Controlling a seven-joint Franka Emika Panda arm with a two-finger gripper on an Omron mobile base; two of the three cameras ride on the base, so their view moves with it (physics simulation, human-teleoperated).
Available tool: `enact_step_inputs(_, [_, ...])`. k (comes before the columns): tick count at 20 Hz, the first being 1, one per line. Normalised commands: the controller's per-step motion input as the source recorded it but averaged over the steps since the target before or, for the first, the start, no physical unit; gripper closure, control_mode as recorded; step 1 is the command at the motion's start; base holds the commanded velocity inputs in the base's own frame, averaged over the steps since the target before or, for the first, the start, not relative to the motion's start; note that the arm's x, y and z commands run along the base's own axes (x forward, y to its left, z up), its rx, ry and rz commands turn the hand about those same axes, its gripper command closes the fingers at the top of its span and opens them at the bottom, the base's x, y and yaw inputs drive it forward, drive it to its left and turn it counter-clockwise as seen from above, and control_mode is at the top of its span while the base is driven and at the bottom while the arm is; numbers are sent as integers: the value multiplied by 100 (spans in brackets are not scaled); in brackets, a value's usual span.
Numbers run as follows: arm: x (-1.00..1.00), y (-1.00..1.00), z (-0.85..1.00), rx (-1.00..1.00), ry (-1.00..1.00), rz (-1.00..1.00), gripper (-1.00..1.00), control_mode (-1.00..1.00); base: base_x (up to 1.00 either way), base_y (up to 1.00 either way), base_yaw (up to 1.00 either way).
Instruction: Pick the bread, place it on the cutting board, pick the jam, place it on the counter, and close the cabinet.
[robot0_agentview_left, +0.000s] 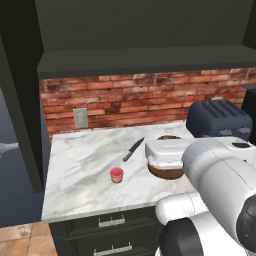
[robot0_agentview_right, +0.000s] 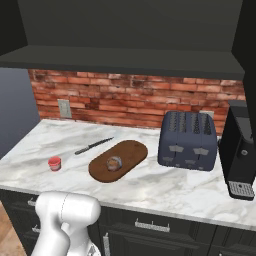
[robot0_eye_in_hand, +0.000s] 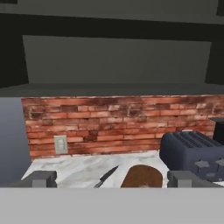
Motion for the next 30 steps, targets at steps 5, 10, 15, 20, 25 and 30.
enact_step_inputs(5, [-26,26,0,-1,-7,0,-100,-100,0,0,0])
enact_step_inputs(10, [-29,18,0,0,-3,0,-100,-100,0,0,0])
enact_step_inputs(15, [-33,8,0,0,-4,0,-100,-100,0,0,0])
enact_step_inputs(20, [-36,8,0,-1,-5,5,-100,-100,0,0,0])
enact_step_inputs(25, [-35,20,0,-1,-6,9,-100,-100,0,0,0])
enact_step_inputs(30, [-39,24,0,0,-3,15,-100,-100,0,0,0])
